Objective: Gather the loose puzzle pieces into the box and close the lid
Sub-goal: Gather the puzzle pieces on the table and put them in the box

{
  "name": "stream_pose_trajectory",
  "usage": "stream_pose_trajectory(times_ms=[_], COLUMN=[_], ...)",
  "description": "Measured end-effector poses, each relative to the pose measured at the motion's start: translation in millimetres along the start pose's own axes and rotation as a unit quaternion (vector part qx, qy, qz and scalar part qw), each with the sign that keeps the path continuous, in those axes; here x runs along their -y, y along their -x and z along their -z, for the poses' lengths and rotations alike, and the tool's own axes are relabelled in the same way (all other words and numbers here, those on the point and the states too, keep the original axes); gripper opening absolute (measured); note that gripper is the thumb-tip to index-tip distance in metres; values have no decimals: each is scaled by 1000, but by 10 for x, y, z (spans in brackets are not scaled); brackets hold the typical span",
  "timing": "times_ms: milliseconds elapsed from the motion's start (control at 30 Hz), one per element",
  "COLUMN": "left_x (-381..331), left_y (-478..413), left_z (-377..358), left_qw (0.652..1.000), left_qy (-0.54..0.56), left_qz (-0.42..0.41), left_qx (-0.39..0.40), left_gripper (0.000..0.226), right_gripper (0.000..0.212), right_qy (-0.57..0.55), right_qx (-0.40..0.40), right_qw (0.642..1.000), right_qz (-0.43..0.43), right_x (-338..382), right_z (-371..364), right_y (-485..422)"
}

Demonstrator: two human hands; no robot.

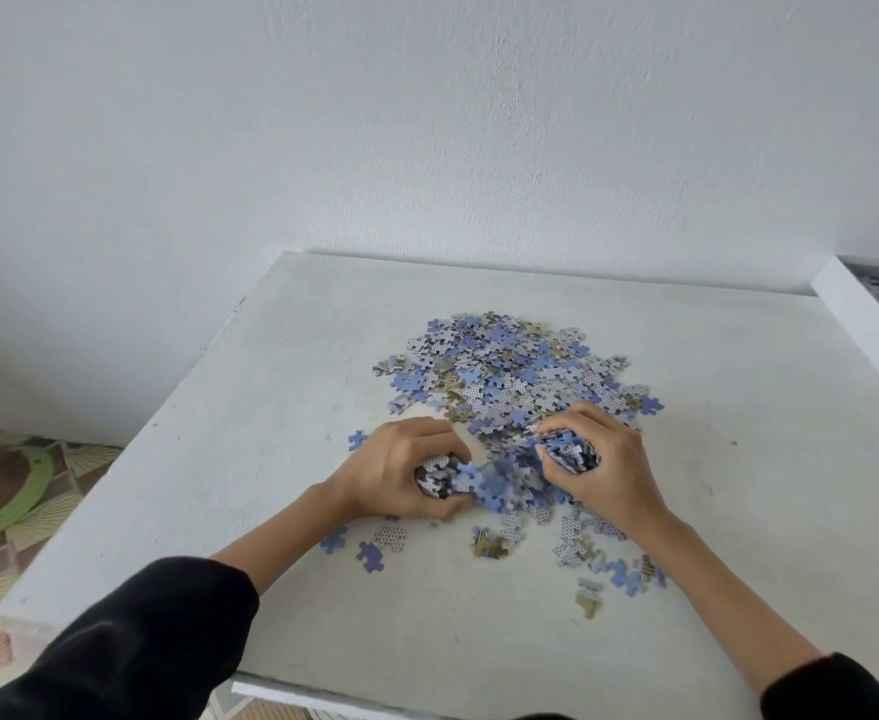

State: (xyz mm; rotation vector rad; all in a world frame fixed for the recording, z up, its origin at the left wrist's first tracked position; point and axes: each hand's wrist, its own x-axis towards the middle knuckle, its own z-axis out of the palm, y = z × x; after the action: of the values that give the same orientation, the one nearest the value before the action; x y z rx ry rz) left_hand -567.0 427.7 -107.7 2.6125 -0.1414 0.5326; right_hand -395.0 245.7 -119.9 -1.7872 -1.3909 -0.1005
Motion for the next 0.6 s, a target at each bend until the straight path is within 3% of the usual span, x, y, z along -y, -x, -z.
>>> stream_pose_trajectory(times_ms=[100, 367, 600], left_x=[-5, 5, -61], left_y=[23, -112, -302], left_z=[9, 32, 49], left_qw=[998, 980, 984], left_qy=[48, 173, 161], left_qz=[14, 72, 1], left_qx=[-29, -61, -73], left_gripper=[21, 20, 20], right_gripper=[15, 22, 19], right_qy=[-9, -40, -40], right_qx=[-10, -37, -58], right_qw=[1000, 998, 997], right_qz=[-7, -41, -31], right_x=[4, 73, 115], right_z=[0, 117, 366], right_y=[-9, -96, -287])
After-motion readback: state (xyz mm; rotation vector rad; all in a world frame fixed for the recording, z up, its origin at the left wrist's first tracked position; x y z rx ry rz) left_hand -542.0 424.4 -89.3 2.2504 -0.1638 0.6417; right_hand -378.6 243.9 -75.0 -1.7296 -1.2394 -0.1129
